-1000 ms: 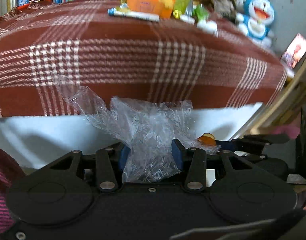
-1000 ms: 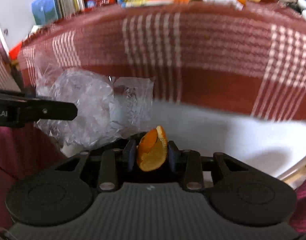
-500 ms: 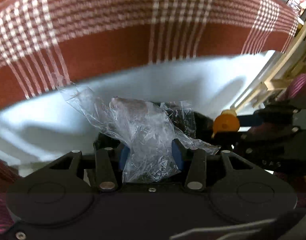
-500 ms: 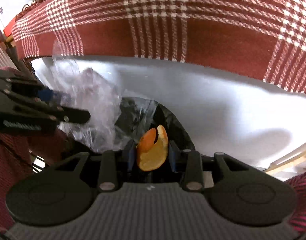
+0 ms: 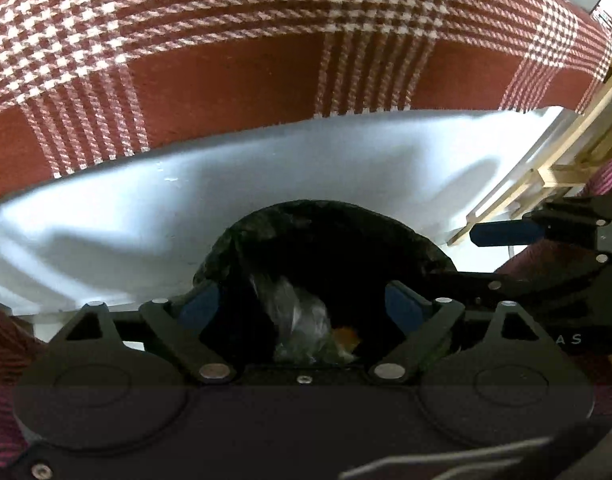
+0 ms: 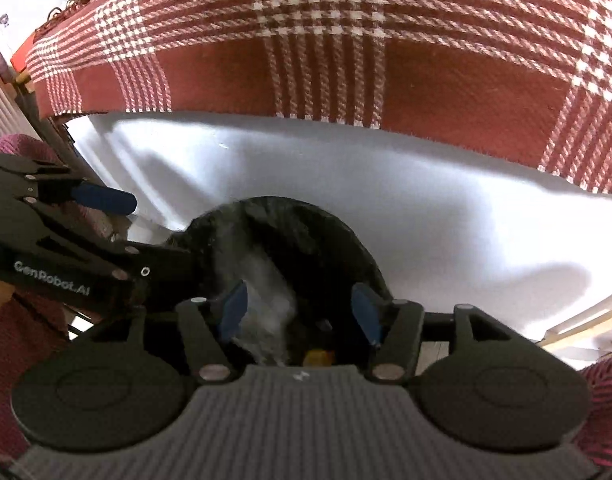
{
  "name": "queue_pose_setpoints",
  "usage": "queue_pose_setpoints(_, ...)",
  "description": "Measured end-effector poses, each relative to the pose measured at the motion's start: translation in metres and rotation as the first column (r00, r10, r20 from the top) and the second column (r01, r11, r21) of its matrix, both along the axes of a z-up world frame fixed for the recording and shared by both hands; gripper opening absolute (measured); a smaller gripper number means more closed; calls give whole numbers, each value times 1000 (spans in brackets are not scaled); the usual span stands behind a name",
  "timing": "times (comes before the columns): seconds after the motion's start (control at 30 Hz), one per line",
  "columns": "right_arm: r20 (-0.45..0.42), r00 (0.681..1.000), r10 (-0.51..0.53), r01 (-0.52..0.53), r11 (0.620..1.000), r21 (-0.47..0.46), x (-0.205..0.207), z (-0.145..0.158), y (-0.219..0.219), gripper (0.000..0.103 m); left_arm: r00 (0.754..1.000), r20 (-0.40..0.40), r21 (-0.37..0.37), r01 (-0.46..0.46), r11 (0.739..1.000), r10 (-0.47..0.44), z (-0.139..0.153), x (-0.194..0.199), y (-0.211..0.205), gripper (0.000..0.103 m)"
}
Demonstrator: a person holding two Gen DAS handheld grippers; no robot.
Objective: Collect trash
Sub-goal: 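Carry plastic bag and orange peel down into the black bin and release both, then grasp the white tissue with right tool while left tool grasps a small wrapper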
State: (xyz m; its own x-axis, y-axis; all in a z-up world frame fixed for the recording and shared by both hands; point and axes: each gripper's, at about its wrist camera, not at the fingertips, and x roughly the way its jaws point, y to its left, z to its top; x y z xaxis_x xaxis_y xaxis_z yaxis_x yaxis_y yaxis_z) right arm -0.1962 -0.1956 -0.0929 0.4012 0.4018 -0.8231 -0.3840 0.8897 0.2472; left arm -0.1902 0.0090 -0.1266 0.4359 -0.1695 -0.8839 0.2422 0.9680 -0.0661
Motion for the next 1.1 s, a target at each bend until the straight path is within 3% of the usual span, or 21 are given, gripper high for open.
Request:
queue_pose_setpoints(0.13, 15, 1000, -10, 10, 1000, 7, 2, 4, -3, 73, 999, 30, -6, -12, 1000, 12, 11, -1, 3, 91)
queue_pose_setpoints(0.43, 103, 993, -60, 54, 997, 60, 14, 45, -18, 75, 978, 202, -107, -33, 994, 54, 71, 1, 18, 93)
queue_pose_setpoints(0.57, 174, 983, -63, 51, 996, 74, 19, 72, -22, 76, 951, 301, -122, -27, 992, 63, 101, 0, 19, 94)
queue_pose_setpoints(0.7, 217, 972, -95, 59, 984, 166, 25, 102, -35, 80, 910, 413, -114, 1, 993, 46, 128, 5, 9, 98)
queue_pose_setpoints(0.8, 281, 951, -126, 73, 978, 193, 28, 124, -45, 81, 881, 471, -112, 12, 994, 43, 146, 13, 4, 100)
queue_pose_setpoints(0.93, 377, 914, -152, 97, 982, 160, 36, 141, -46, 84, 855, 516, -113, 5, 994, 54, 159, 33, -3, 102)
queue_pose_setpoints(1.1, 459, 863, -211, 173, 977, 124, 55, 152, -52, 86, 842, 511, -196, -82, 977, 174, 164, 73, -1, 103)
